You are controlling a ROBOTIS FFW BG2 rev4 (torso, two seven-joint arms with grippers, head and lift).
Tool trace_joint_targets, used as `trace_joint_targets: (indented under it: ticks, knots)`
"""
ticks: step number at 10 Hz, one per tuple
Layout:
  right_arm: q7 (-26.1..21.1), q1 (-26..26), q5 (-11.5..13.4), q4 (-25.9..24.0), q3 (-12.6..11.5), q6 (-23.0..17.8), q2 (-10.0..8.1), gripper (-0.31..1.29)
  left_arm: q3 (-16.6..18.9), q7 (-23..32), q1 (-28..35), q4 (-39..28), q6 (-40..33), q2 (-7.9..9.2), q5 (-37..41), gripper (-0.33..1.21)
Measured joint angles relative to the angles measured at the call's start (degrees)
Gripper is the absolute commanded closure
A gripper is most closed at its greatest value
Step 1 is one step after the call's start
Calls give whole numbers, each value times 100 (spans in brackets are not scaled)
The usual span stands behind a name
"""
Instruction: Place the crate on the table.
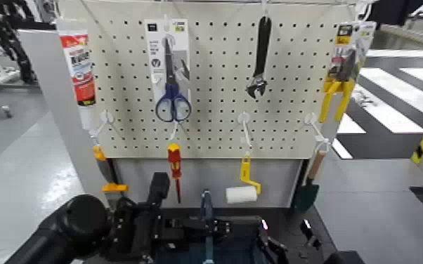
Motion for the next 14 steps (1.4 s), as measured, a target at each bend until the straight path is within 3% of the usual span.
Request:
trace_joint_targets:
  ticks: [8, 12, 14]
  knots:
    - [1, -51, -19, 40, 28, -56, -42, 15, -80, -274, -49, 347, -309, -82, -428, 100]
    - [-4, -52, -27, 41, 32, -60, -48, 15, -19, -307, -33, 395, -428, -110, -582, 50]
    - [-8, -44, -36, 41, 24, -59, -48, 15, 181, -243, 64, 239, -637, -153, -875, 45]
